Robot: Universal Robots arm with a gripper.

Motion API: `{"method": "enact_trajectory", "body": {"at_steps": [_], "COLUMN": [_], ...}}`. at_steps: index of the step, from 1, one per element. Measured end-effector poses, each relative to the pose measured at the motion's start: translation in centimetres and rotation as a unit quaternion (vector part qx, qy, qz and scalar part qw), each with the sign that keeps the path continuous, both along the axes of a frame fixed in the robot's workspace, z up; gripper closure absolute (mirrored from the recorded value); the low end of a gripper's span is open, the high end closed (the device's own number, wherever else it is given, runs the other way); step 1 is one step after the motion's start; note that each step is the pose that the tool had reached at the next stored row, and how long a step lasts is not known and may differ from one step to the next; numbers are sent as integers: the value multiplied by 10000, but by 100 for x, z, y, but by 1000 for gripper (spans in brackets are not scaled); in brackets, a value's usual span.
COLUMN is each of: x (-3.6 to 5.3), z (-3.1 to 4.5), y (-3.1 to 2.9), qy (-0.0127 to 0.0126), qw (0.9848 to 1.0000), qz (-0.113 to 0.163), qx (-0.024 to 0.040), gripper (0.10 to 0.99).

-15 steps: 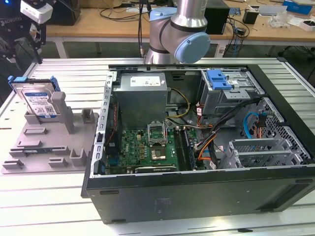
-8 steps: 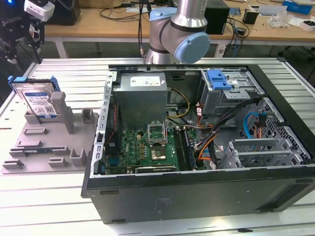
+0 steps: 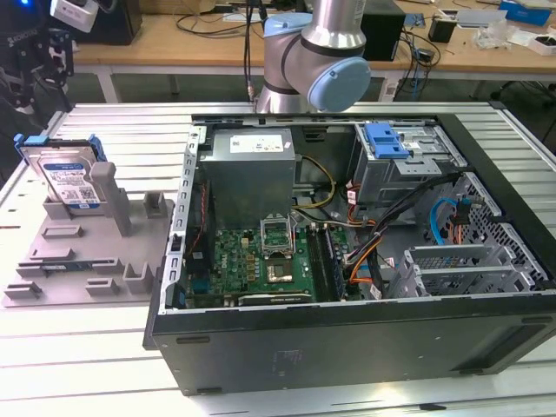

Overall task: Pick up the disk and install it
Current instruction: 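Pick up the disk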

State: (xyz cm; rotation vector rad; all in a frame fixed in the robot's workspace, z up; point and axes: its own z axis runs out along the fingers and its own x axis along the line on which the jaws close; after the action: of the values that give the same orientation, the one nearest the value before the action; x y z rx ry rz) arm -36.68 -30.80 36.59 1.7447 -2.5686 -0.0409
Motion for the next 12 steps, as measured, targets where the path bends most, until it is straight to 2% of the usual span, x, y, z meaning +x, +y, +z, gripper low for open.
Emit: {"method": "enact_trajectory", "body": {"at_steps": [3, 7, 10, 11, 12], "x": [0, 0, 0, 0, 0], "z": [-1, -2, -3, -5, -5], "y": [0, 0, 0, 0, 0], "qy": [0, 0, 0, 0, 0], "qw": [9994, 9971, 9923, 9898, 9881], "qz": [337, 759, 1242, 1423, 1539], "qx": [0, 0, 0, 0, -1], "gripper": [588, 588, 588, 588, 588]}}
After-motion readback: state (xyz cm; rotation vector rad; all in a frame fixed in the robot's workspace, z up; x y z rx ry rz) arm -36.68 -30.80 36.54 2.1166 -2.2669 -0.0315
